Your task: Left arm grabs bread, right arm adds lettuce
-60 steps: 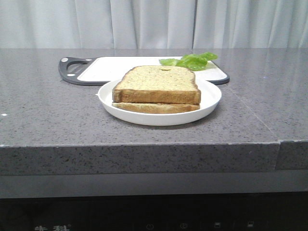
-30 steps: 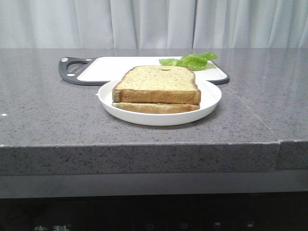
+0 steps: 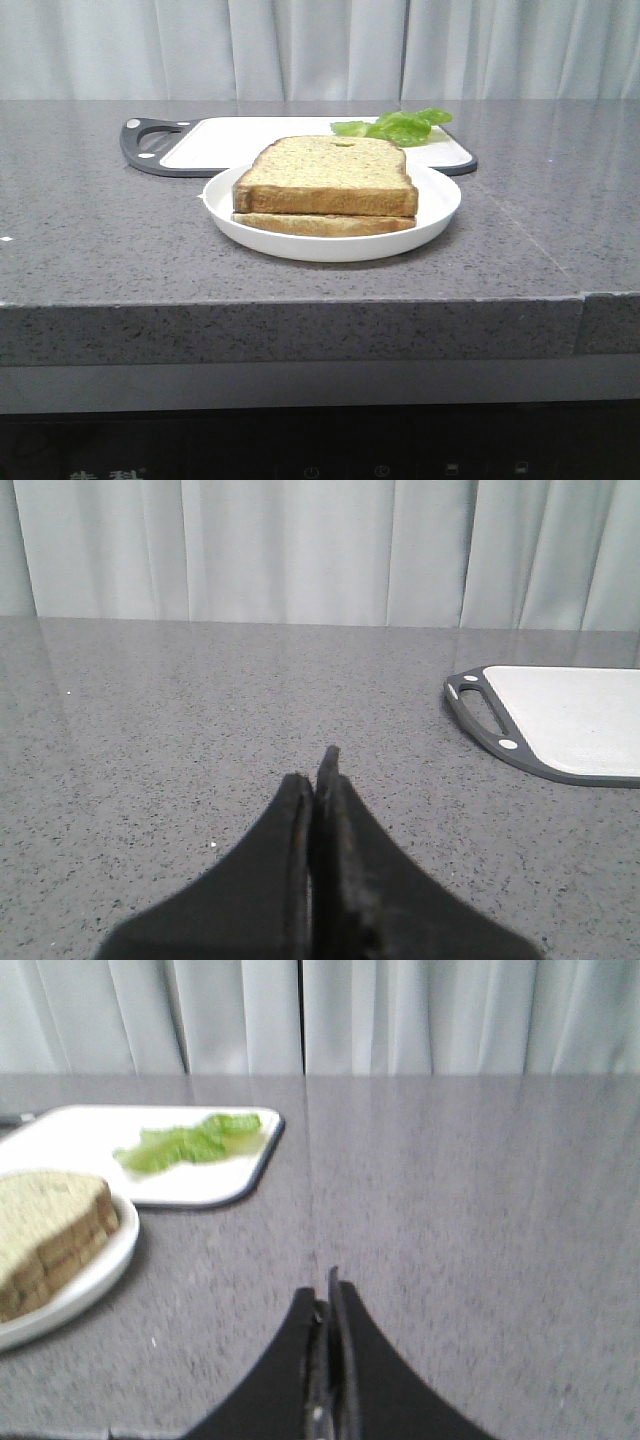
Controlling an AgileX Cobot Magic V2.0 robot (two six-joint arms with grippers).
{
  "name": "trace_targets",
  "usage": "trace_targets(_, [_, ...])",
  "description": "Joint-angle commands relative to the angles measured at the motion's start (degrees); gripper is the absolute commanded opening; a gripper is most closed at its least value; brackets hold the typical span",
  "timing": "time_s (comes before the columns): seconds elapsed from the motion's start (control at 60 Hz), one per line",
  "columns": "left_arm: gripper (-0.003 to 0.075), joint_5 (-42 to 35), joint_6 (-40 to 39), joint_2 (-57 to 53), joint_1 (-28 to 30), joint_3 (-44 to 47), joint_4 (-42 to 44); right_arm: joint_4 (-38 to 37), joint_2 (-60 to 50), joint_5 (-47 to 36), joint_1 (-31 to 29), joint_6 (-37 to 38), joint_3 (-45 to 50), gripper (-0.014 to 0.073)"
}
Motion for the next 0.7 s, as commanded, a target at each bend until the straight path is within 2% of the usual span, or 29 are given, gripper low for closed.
trace_targets(0.0, [-0.002,-3.3,-0.3,7.8,-0.4,-6.0,-0.6,-0.4,6.1,-3.2,0.0,-0.2,-6.9,-0.007])
trace_targets(0.117, [-0.002,-3.5,-0.3,15.4,-0.4,-10.6,-0.6,-0.4,12.6,-2.8,0.0,-0.2,-12.1,-0.007])
trace_targets(0.233, [-0.0008,-3.7,-0.3,18.2,-0.4,-12.8,-0.7,-0.4,15.2,-3.5,0.0,-0.2,-13.4,-0.007])
trace_targets(0.266, [0.0017,-4.2,-0.3,18.3,-0.4,-12.9,-0.7,-0.4,15.3,-3.5,0.0,-0.2,-13.4,-0.0066])
trace_targets(0.316, [0.0096,-4.5,-0.3,18.3,-0.4,-12.9,-0.7,-0.4,15.3,-3.4,0.0,-0.2,-13.4,-0.0037])
trace_targets(0.35, [0.0152,-4.5,-0.3,18.3,-0.4,-12.9,-0.7,-0.4,15.3,-3.4,0.0,-0.2,-13.4,0.0008])
trace_targets(0.4, [0.0292,-4.4,-0.3,18.3,-0.4,-12.9,-0.7,-0.4,15.3,-3.5,0.0,-0.2,-13.4,0.0103])
trace_targets(0.483, [0.0505,-4.3,-0.3,18.3,-0.4,-12.9,-0.7,-0.4,15.3,-3.5,0.0,-0.2,-13.4,0.0337])
trace_targets(0.533, [0.0578,-4.2,-0.3,18.3,-0.4,-12.9,-0.7,-0.4,15.3,-3.5,0.0,-0.2,-13.4,0.0435])
trace_targets(0.6, [0.0603,-4.3,-0.3,18.3,-0.4,-12.9,-0.7,-0.4,15.3,-3.5,0.0,-0.2,-13.4,0.0547])
trace_targets(0.683, [0.0597,-4.3,-0.3,18.3,-0.4,-12.9,-4.8,-0.4,15.3,-3.4,0.0,-0.2,-13.3,0.0594])
